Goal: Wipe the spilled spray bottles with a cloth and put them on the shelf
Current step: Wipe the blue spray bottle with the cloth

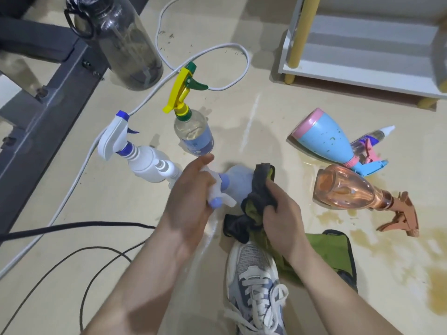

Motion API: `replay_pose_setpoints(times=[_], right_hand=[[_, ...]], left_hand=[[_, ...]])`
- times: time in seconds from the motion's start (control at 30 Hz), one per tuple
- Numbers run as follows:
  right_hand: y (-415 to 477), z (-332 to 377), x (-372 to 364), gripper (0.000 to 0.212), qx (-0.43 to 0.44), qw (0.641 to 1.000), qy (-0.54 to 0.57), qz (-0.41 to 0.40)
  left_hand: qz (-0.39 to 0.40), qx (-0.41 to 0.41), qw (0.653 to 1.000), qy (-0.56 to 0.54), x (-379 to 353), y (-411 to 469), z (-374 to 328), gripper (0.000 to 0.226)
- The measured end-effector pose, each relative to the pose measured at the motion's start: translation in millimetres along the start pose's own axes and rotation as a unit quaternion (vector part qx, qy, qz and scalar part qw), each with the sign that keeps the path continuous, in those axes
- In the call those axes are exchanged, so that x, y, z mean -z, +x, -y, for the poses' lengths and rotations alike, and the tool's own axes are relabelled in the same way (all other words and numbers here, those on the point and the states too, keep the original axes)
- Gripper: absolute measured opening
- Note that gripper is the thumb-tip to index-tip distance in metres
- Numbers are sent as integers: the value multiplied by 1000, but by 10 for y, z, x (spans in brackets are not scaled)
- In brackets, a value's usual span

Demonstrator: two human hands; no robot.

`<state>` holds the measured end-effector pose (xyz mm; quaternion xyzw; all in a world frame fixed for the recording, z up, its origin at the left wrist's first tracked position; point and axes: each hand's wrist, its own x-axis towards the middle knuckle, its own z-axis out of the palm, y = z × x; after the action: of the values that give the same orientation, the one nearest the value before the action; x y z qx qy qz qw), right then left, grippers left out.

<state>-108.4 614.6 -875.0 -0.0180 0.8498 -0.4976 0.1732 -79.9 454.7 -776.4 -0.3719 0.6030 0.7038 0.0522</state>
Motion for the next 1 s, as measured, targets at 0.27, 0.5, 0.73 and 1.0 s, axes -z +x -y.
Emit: replay_pose_setpoints(times=[0.27, 0.5, 0.73, 1.0], right_hand=[[97, 118, 0, 47, 92, 994, 24, 48], [134, 304, -248, 56, 36, 981, 190, 13], [-13, 537, -517, 63, 102, 994, -40, -14], [588, -63, -462, 70, -44, 985, -148, 71]], left_hand=[[-22, -236, 760, 606, 263, -33, 110, 50], [-48, -276, 762, 583, -87, 145, -73, 33], [-108, -222, 765, 594, -69, 290, -127, 47], [-131, -238, 778, 566, -32, 234, -35, 43]])
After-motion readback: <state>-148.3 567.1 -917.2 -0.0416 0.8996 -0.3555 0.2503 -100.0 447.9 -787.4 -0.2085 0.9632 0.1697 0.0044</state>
